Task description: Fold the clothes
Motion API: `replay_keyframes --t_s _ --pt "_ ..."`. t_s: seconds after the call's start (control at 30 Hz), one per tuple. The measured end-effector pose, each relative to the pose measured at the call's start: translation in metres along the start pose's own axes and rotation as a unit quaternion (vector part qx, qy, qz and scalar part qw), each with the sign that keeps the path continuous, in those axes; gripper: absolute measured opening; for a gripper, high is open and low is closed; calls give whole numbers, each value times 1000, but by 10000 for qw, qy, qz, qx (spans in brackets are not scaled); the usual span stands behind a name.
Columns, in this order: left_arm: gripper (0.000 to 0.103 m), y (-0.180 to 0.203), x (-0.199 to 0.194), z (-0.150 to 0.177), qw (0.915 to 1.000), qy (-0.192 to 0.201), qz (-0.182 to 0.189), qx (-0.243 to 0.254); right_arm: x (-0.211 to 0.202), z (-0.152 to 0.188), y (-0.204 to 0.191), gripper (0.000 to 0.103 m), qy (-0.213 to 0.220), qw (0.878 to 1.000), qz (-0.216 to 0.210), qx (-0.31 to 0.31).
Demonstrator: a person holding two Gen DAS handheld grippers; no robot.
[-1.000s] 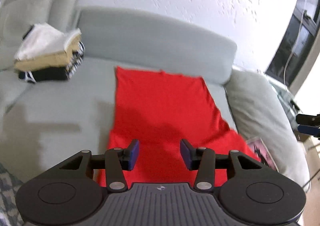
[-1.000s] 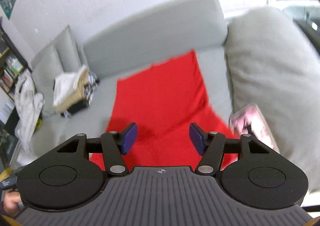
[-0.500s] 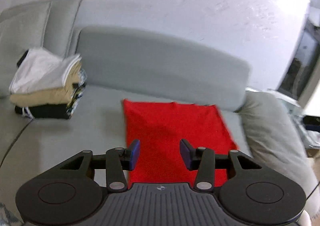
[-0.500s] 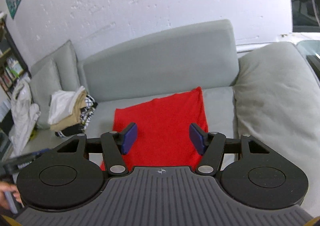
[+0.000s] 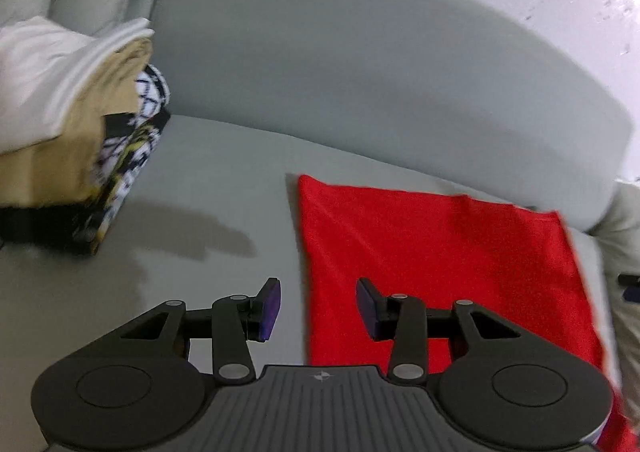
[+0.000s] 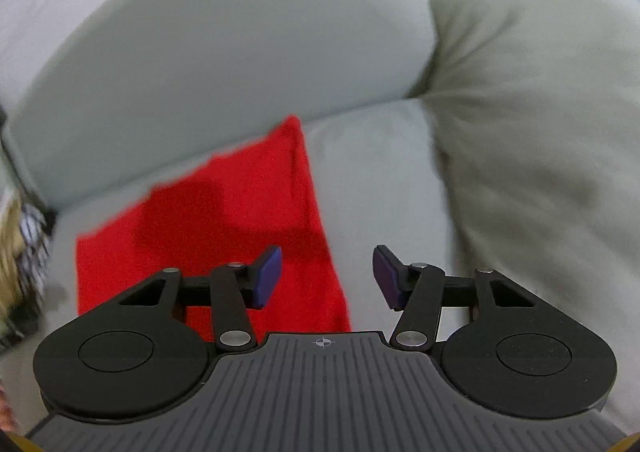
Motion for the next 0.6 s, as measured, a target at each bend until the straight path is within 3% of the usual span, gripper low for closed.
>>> replay_keyframes --t_s 0.1,0.23,0.3,0.4,0.6 --pt "40 -11 31 -5 10000 23 -11 -2 43 -24 -9 43 -208 9985 -351 353" --pt "40 -21 62 -13 9979 174 523 -333 85 -48 -17 42 -227 9974 -429 531" --pt "40 -30 73 -19 9966 259 595 -508 97 -56 -19 42 -240 9969 -531 537" --pt "40 -36 82 -32 9965 432 545 -463 105 -66 -18 44 -160 9949 -796 591" --pt "36 -34 105 -53 9987 315 370 -137 115 -75 -27 40 51 9930 -1122 362"
Point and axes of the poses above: each gripper's, at about its wrist camera, not at the fingertips, and x roughly the way its jaws point, y to its right, z to its underside, the point moved 9 cm from there along x, roughly the way its jaws point, and after that the axes turned 15 degrees about z, right-handed, at the moved point
